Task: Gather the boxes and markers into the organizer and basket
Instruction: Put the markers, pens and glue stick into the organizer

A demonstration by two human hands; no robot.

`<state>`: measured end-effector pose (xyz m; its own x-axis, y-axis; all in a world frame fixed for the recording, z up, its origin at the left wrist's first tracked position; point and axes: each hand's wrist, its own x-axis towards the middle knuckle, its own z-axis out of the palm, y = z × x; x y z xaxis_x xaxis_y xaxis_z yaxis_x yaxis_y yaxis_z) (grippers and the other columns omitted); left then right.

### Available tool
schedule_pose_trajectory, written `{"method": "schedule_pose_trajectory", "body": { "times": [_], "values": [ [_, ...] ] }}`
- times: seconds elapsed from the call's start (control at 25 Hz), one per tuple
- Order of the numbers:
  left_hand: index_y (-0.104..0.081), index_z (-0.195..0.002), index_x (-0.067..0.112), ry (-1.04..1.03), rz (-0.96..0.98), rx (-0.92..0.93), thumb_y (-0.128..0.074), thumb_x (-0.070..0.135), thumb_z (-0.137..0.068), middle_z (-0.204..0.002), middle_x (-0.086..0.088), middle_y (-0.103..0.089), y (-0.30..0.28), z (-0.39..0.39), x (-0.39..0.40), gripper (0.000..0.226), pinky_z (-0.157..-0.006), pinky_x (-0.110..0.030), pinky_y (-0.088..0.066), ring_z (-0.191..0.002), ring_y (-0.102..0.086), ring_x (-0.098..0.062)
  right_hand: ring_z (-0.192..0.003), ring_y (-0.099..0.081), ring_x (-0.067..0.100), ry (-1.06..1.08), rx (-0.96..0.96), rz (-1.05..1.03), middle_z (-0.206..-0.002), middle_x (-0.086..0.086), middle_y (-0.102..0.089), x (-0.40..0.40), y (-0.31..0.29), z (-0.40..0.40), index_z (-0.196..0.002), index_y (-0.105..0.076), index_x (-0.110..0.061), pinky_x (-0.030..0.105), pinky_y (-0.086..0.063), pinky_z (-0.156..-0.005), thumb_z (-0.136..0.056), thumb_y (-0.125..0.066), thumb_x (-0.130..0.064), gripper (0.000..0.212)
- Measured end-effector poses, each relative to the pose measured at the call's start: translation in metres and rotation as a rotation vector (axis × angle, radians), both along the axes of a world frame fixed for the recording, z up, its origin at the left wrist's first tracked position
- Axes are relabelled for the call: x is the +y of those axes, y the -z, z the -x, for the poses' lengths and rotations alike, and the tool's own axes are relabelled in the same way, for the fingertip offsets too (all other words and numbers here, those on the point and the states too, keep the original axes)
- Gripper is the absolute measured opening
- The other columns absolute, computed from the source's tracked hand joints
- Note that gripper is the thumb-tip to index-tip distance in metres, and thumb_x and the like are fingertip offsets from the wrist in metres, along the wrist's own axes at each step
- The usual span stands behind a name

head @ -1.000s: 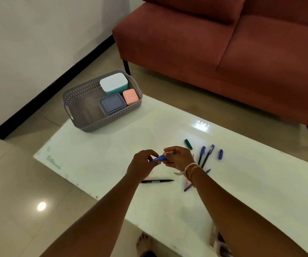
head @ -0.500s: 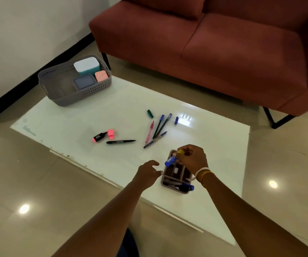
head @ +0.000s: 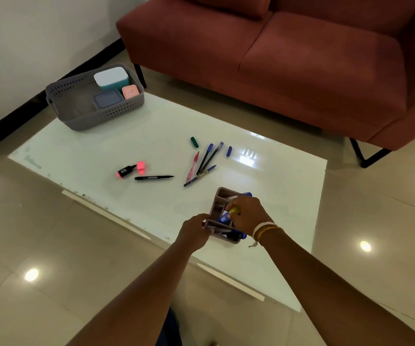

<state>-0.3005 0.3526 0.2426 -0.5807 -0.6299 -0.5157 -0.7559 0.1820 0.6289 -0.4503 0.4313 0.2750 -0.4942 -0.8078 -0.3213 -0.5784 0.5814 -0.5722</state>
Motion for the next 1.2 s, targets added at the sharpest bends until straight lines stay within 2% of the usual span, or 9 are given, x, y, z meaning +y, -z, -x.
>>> {"method": "schedule_pose_trajectory", "body": {
  "times": [0.2,0.28,0.36,0.48,0.64,0.8,0.96,1.08,1.2],
  "values": [
    [-0.052,-0.131,0.015,0.042,0.020,0.022,-0.061,0.019,-0.089,-0.130,-0.005,-0.061,0.002,-0.001,-0.001,0.043,-0.097,-0.027,-0.044,-0.119,-0.058,-0.021,-0.097,-0.066,0.027,-0.348,0.212,-0.310,-0.109,0.010,-0.068,-0.018,0.002,-0.010,-0.113,-0.067,-0.013,0.031,-0.054,-0.083,-0.088,-0.054,-0.002,0.030],
    [-0.053,-0.130,0.016,0.043,0.000,0.038,-0.059,0.018,-0.090,-0.126,-0.007,-0.063,0.002,-0.002,-0.003,0.040,-0.094,-0.028,-0.045,-0.114,-0.060,-0.023,-0.096,-0.065,0.027,-0.340,0.230,-0.306,-0.109,0.008,-0.066,-0.019,0.001,-0.016,-0.119,-0.062,-0.013,0.030,-0.052,-0.078,-0.089,-0.052,-0.006,0.032],
    [-0.054,-0.129,0.016,-0.004,-0.028,0.064,-0.056,0.019,-0.093,-0.117,-0.011,-0.066,-0.001,-0.002,-0.010,0.036,-0.085,-0.028,-0.047,-0.104,-0.063,-0.026,-0.097,-0.064,0.025,-0.241,0.245,-0.200,-0.116,0.004,-0.061,-0.022,-0.004,-0.021,-0.122,-0.058,-0.016,0.031,-0.053,-0.078,-0.086,-0.055,-0.018,0.037],
    [-0.056,-0.124,0.014,-0.133,-0.048,0.105,-0.054,0.019,-0.094,-0.113,-0.012,-0.066,-0.009,-0.005,-0.031,0.031,-0.079,-0.027,-0.048,-0.094,-0.064,-0.027,-0.097,-0.063,0.022,-0.145,0.301,-0.094,-0.115,0.001,-0.058,-0.039,-0.014,-0.030,-0.116,-0.058,-0.017,0.031,-0.053,-0.079,-0.085,-0.054,-0.023,0.032],
    [-0.058,-0.120,0.011,-0.160,0.029,0.098,-0.056,0.017,-0.093,-0.110,-0.014,-0.067,-0.014,-0.021,-0.072,0.028,-0.087,-0.028,-0.048,-0.099,-0.065,-0.028,-0.105,-0.060,0.021,-0.085,0.213,-0.059,-0.111,0.001,-0.062,-0.086,-0.010,-0.045,-0.111,-0.060,-0.021,0.033,-0.049,-0.089,-0.085,-0.053,-0.021,0.026],
    [-0.060,-0.119,0.010,-0.219,0.081,0.064,-0.056,0.013,-0.093,-0.103,-0.014,-0.066,-0.005,-0.052,-0.118,0.027,-0.079,-0.019,-0.039,-0.100,-0.062,-0.025,-0.110,-0.058,0.021,-0.085,0.143,-0.059,-0.115,0.000,-0.063,-0.137,0.003,-0.070,-0.110,-0.061,-0.021,0.033,-0.047,-0.093,-0.084,-0.052,-0.017,0.028],
    [-0.061,-0.114,0.009,-0.373,0.083,0.056,-0.055,0.011,-0.092,-0.088,-0.007,-0.060,0.016,-0.080,-0.168,0.022,-0.074,-0.023,-0.041,-0.093,-0.062,-0.028,-0.109,-0.058,0.022,-0.088,0.082,-0.004,-0.113,0.004,-0.063,-0.198,0.028,-0.094,-0.111,-0.061,-0.018,0.033,-0.048,-0.091,-0.090,-0.051,-0.021,0.024],
    [-0.057,-0.114,0.014,-0.475,0.160,-0.018,-0.052,0.019,-0.093,-0.100,-0.011,-0.066,0.028,-0.090,-0.209,0.022,-0.086,-0.038,-0.051,-0.102,-0.061,-0.030,-0.115,-0.055,0.025,-0.065,0.005,0.000,-0.122,0.008,-0.056,-0.240,0.047,-0.106,-0.121,-0.054,-0.015,0.036,-0.045,-0.096,-0.093,-0.052,-0.027,0.030],
    [-0.056,-0.113,0.015,-0.523,0.250,-0.054,-0.050,0.019,-0.094,-0.107,-0.010,-0.058,0.036,-0.092,-0.256,0.020,-0.085,-0.040,-0.049,-0.102,-0.059,-0.029,-0.124,-0.049,0.029,-0.104,-0.016,-0.062,-0.132,0.010,-0.048,-0.289,0.061,-0.102,-0.135,-0.044,-0.017,0.040,-0.043,-0.101,-0.093,-0.055,-0.030,0.045]
  ]
}}
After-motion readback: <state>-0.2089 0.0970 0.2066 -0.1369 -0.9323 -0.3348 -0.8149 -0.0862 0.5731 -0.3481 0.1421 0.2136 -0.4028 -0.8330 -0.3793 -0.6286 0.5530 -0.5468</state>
